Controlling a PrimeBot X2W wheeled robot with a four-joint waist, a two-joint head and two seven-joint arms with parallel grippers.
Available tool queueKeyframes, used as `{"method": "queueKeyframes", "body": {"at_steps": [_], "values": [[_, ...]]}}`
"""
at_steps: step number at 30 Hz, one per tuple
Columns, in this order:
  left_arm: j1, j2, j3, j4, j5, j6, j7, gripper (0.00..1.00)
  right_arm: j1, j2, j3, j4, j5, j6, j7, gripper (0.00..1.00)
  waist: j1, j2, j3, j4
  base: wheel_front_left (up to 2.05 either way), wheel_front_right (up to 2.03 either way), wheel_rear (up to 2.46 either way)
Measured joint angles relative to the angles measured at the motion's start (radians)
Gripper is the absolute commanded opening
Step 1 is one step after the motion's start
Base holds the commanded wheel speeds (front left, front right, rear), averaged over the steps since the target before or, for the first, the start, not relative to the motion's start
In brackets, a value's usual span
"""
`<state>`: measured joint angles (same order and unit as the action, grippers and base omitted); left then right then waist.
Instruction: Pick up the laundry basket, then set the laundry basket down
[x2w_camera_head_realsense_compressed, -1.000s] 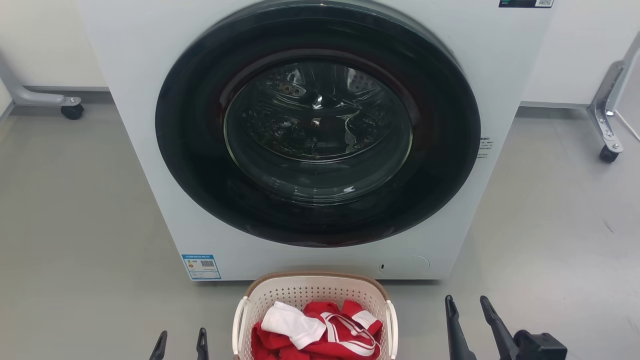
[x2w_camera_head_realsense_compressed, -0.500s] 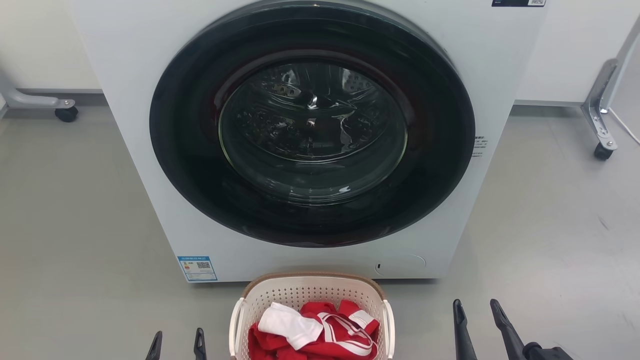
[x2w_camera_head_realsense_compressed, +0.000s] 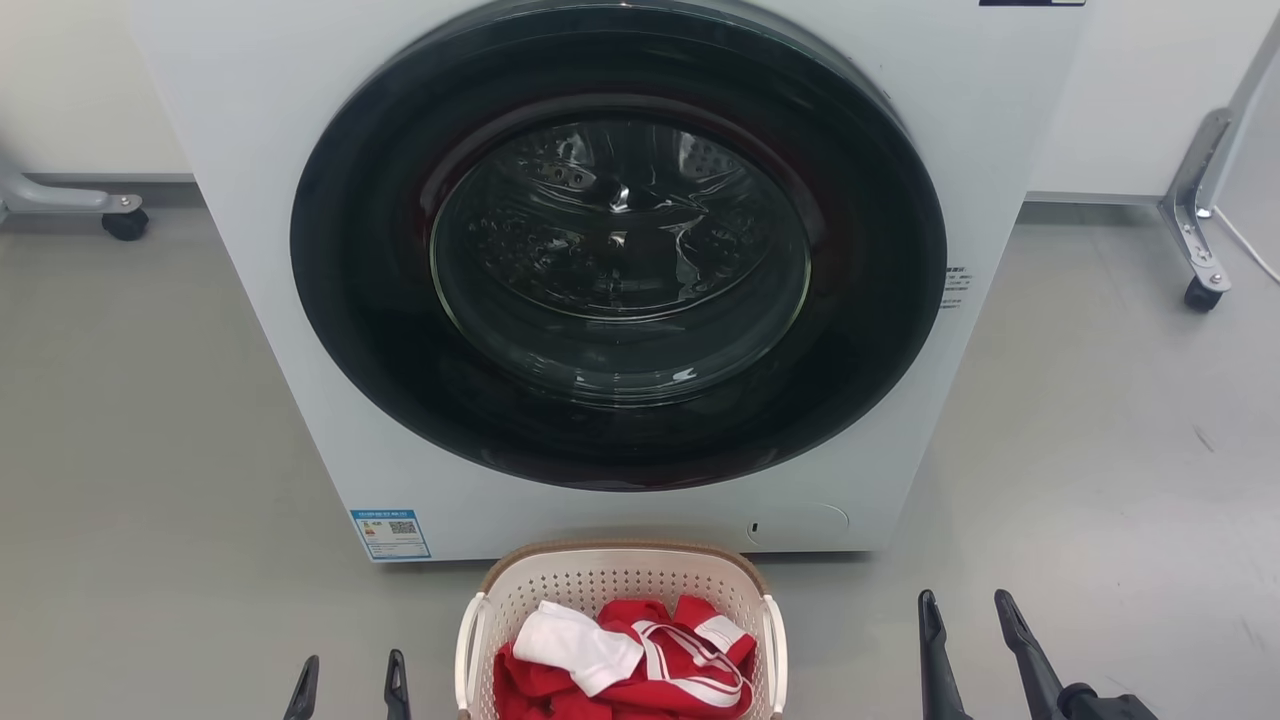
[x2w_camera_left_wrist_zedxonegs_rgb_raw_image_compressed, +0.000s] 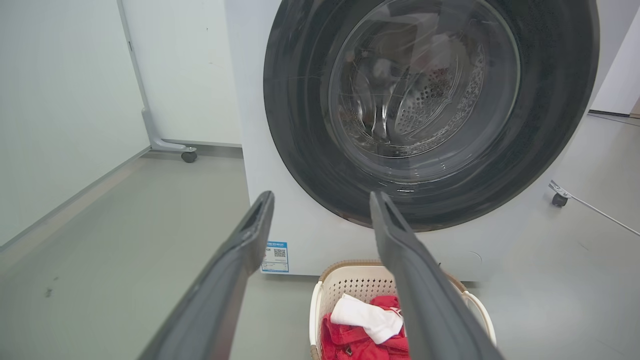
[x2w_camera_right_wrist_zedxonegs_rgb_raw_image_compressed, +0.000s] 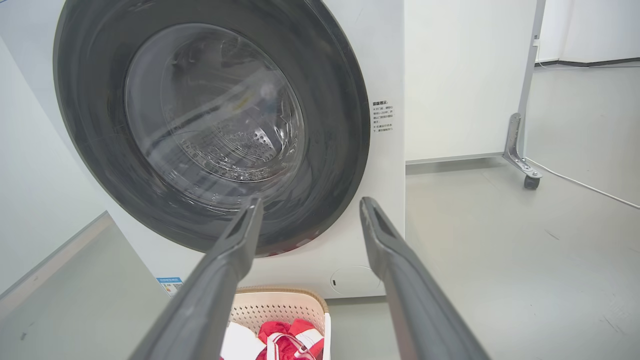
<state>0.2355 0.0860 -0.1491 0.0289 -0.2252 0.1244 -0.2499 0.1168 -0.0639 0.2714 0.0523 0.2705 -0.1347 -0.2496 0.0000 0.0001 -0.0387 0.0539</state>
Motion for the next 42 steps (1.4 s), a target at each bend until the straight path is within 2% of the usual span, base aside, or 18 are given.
{"method": "queueKeyframes", "body": {"at_steps": [16,17,27,42], "values": [[0.001,-0.015,0.011,-0.021,0.041,0.0,0.0,1.0,0.001,0.009,-0.009,-0.013,-0.024,0.0,0.0,1.0,0.0,0.0,0.009,0.0,0.0,0.0,0.0],[0.001,-0.016,0.011,-0.022,0.042,0.0,0.0,0.0,0.001,0.009,-0.01,-0.014,-0.024,0.0,0.0,0.0,0.0,0.0,0.009,0.0,0.0,0.0,0.0],[0.0,-0.021,0.014,0.044,0.022,-0.011,0.012,0.0,0.017,0.011,-0.014,0.051,0.002,0.005,0.008,0.0,0.0,0.0,0.011,-0.001,0.0,0.0,0.0],[-0.03,-0.023,0.049,0.077,-0.213,-0.046,0.072,0.0,-0.007,0.013,-0.077,0.078,0.218,0.046,0.067,0.0,0.0001,0.0,0.017,-0.01,0.0,0.0,0.0]]}}
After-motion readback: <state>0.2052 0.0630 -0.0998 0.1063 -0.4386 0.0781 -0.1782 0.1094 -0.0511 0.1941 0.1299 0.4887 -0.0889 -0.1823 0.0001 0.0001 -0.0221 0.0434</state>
